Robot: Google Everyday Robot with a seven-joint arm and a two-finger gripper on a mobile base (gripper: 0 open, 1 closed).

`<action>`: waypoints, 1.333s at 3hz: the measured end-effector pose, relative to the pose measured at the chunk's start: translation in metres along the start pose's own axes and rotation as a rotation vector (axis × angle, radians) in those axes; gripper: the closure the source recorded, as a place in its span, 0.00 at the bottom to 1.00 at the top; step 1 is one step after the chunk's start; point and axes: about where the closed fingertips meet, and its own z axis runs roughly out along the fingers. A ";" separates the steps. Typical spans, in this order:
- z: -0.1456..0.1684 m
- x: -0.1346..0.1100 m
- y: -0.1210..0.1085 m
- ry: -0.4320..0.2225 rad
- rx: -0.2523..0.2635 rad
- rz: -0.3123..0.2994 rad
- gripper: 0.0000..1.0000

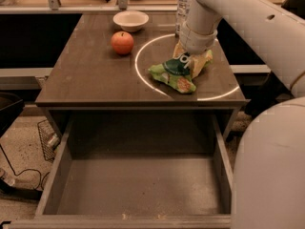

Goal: Place green rice chip bag into top drawer

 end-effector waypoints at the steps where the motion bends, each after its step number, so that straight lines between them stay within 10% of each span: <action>1: -0.003 0.000 -0.001 0.000 0.000 0.000 1.00; 4: -0.090 -0.040 0.071 0.004 0.104 0.022 1.00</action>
Offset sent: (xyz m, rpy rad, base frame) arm 0.0000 0.0000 0.0029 0.0000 0.0001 0.0000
